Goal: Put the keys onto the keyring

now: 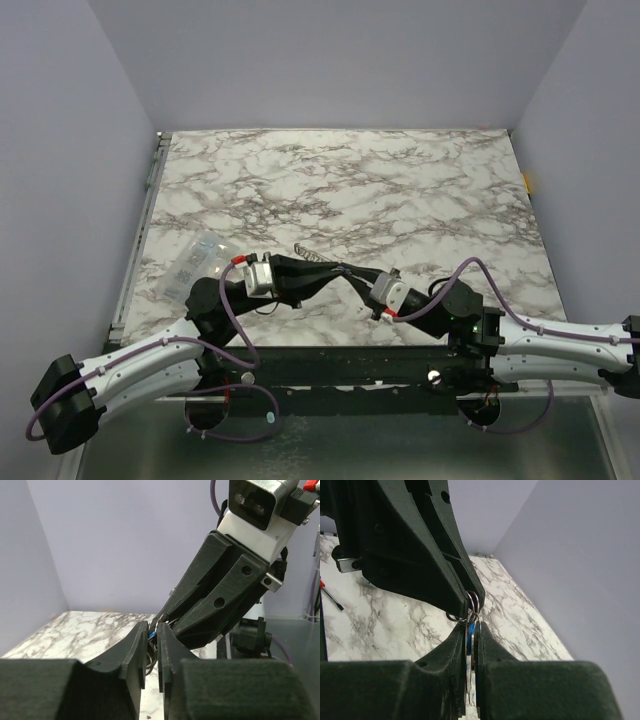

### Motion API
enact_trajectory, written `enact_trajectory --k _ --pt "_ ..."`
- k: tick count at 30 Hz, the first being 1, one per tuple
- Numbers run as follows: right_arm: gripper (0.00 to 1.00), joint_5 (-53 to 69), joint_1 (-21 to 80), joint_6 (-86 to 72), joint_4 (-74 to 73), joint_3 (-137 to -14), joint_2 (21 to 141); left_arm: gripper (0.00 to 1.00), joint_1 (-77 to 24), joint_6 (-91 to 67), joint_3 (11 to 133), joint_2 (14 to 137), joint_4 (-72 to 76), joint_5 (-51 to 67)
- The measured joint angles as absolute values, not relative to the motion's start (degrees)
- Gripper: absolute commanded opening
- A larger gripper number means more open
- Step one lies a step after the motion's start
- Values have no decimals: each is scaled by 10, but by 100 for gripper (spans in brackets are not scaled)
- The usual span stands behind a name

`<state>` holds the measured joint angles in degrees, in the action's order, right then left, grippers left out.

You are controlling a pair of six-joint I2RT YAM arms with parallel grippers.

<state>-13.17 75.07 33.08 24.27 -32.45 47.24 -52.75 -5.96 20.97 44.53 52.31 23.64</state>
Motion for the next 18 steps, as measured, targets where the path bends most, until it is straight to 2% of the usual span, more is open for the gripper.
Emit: enact_trajectory --k 7,15,16,18 --pt "0 -139 750 331 219 -324 440 53 -511 -10 204 408 482 254" --pt "1 -156 751 320 124 -332 389 61 -505 48 205 380 402 288" --pt "1 -158 750 317 106 -338 388 64 -503 50 207 380 392 291" --pt "1 -161 751 310 71 -352 387 75 -499 53 220 383 362 293"
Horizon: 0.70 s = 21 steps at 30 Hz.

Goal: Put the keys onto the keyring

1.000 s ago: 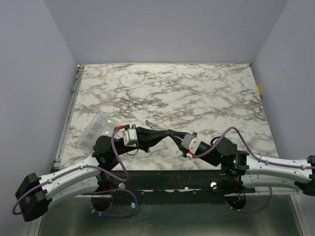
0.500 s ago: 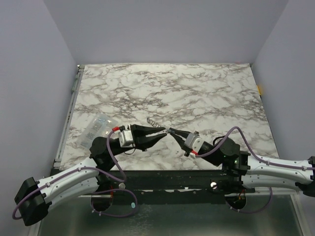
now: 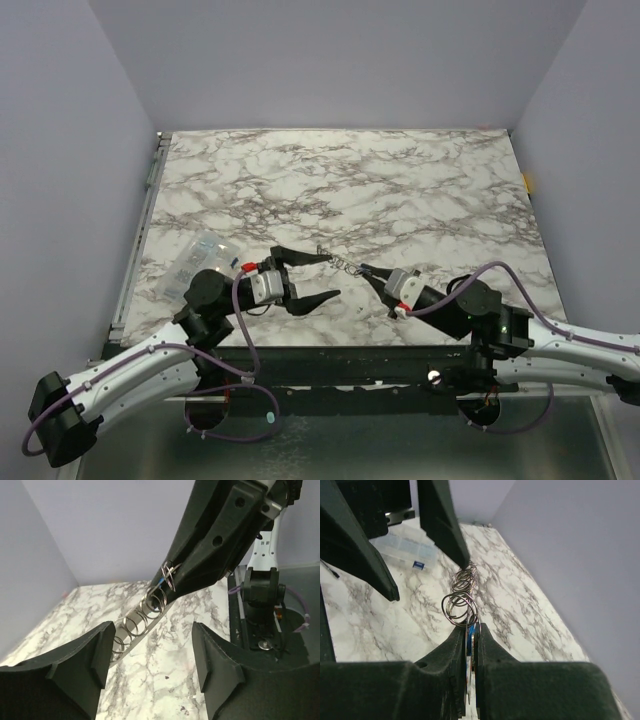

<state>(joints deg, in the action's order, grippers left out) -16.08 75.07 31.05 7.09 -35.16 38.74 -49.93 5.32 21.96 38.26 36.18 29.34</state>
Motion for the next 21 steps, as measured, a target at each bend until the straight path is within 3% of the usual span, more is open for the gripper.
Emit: enact_trajectory --k 2,8,17,21 --pt "1 -162 751 306 31 -368 389 80 -497 55 248 387 316 293" --pt "1 -164 751 292 -70 -414 405 81 -495 53 342 392 211 289" --pt "1 -157 751 283 -182 -451 422 66 -495 27 524 510 15 321" --pt "1 -155 751 281 -222 -472 434 59 -492 16 548 558 -41 361"
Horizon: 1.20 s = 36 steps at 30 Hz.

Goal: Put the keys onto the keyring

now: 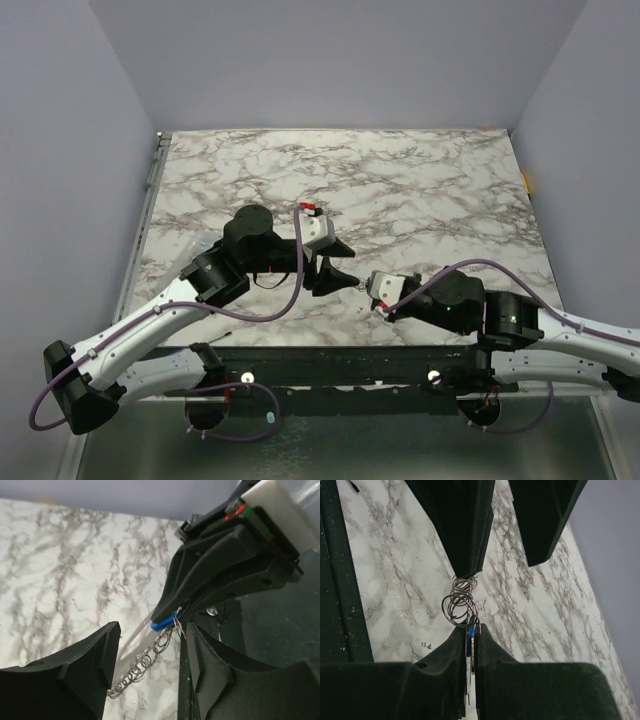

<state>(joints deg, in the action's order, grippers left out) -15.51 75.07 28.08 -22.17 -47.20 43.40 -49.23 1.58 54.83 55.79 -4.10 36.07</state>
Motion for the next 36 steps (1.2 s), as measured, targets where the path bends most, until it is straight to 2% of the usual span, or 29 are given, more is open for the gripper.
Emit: enact_trajectory --k 8,17,27,29,36 --pt "1 -156 751 281 -274 -486 452 59 -492 -2 549 593 -109 402" --pt "1 -156 751 281 -299 -487 469 45 -492 -2 553 635 -122 425" --pt "1 -156 751 281 -303 -496 502 41 -500 -2 554 648 -128 424" --pt "1 -156 751 281 -304 -496 505 42 -502 -2 554 648 -128 424" --pt "1 -156 751 281 -314 -507 506 59 -504 -3 554 649 -128 419"
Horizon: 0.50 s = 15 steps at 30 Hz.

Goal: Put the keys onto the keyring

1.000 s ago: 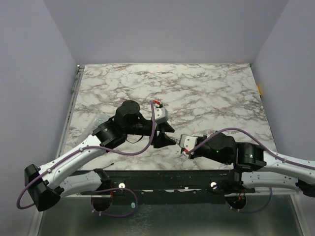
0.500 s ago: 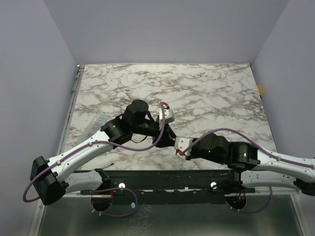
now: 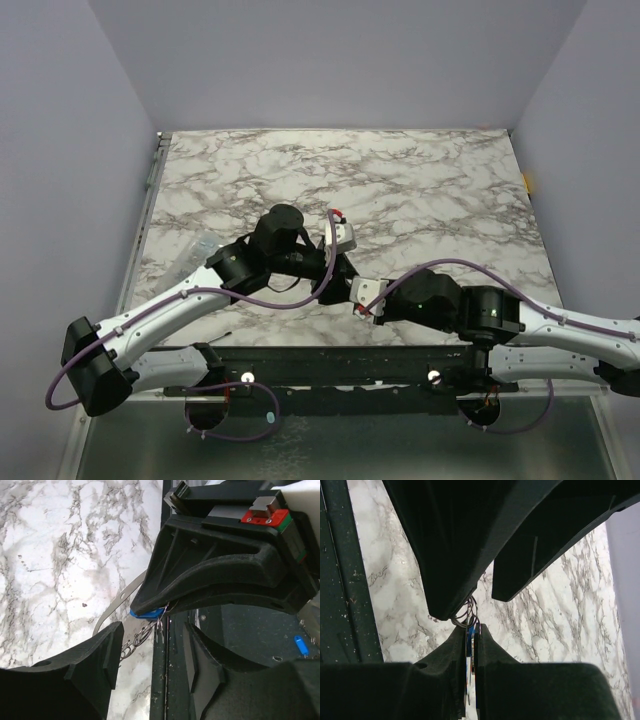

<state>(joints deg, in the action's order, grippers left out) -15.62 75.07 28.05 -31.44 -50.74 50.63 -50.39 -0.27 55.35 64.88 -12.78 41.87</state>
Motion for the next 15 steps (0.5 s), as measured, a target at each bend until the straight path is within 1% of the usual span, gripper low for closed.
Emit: enact_trajectory --k 5,12,15 --pt "1 -159 751 279 -322 -510 506 59 -504 -2 552 633 -128 390" --pt "1 -162 751 275 -332 -513 508 51 -504 -3 552 625 -124 379" --pt "1 -165 751 274 -332 -515 513 50 -504 -6 552 640 -123 380"
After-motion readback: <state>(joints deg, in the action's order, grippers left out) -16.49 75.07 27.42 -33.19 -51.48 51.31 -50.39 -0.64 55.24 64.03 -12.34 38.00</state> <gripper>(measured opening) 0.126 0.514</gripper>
